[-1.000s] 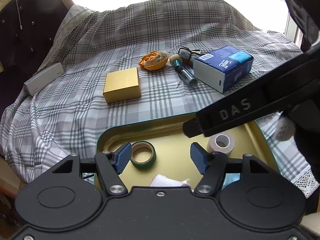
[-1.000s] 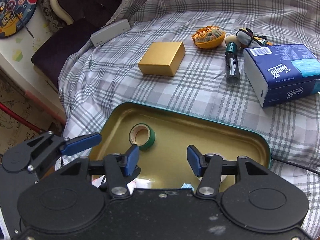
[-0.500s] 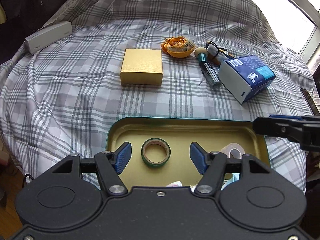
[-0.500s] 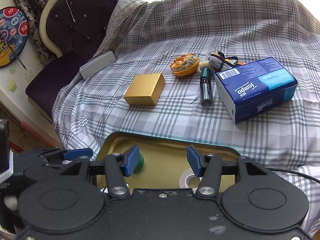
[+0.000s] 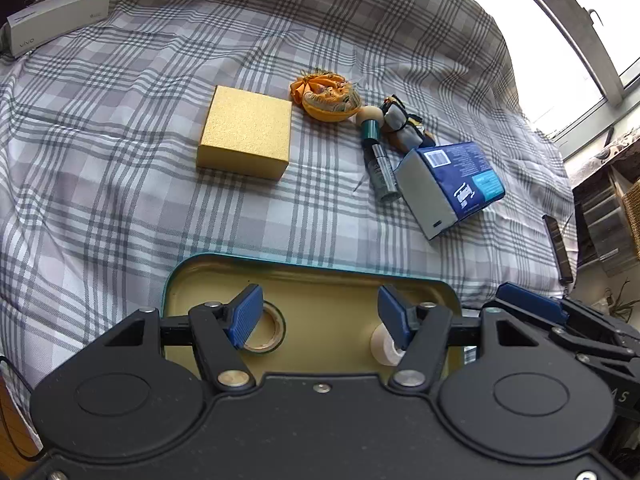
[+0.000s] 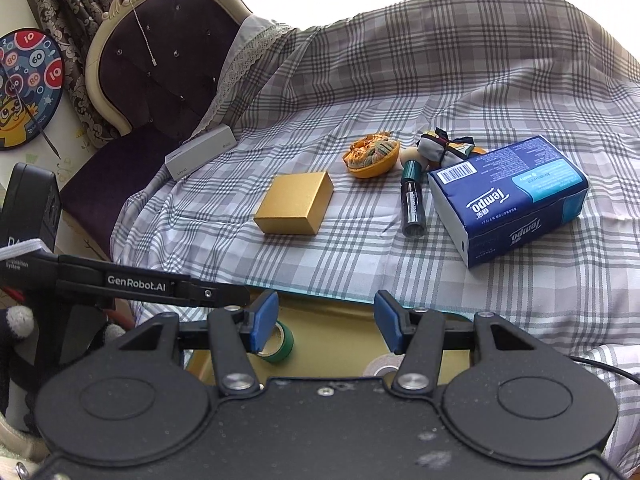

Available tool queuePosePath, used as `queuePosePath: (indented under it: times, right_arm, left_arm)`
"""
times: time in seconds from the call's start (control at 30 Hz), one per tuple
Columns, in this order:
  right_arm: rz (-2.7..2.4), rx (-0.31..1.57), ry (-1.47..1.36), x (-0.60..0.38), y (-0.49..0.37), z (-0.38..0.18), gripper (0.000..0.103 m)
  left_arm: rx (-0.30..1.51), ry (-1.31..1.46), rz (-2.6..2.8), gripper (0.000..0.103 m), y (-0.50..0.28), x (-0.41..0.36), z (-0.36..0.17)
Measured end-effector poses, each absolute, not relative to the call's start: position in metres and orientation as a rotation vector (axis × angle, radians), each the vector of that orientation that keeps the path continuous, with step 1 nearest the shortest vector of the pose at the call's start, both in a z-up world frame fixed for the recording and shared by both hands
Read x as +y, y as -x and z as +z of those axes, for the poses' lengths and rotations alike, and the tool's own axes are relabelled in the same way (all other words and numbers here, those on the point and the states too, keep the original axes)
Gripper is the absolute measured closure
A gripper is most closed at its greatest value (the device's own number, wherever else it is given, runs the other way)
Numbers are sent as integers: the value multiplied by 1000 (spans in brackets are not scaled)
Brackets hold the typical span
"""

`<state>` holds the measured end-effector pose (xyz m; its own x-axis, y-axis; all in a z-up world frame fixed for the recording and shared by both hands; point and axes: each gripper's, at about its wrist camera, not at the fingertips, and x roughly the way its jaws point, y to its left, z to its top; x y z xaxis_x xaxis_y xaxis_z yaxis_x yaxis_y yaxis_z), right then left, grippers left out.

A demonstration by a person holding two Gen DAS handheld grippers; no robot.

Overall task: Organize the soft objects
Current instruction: 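Lift both open tools away from the tin tray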

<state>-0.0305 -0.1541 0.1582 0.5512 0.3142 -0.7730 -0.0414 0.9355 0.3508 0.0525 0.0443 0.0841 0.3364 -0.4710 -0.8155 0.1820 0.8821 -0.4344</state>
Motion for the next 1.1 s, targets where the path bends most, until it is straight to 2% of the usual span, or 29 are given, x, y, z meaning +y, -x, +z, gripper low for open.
queuePosePath:
  times: [0.17,0.37,0.5,0.8,1.1]
  right_arm:
    - [190,949,-316,-159,31,161,50]
    - [152,930,-319,-164,30,163,49]
    - [123,916,-302,-165,29,164,44]
    - [20,809,-295,-167,30,169,32]
    - [-25,821,-263,-174,7,165,32]
  left_arm:
    - [1084,273,-417,44,-58,48,96]
    - [915,212,-333,43,-57,53,111]
    - [823,186,-287,39,-58,57,118]
    - [683,189,-290,39,-57,58,123]
    - [753,113,-347,38,-75,38,116]
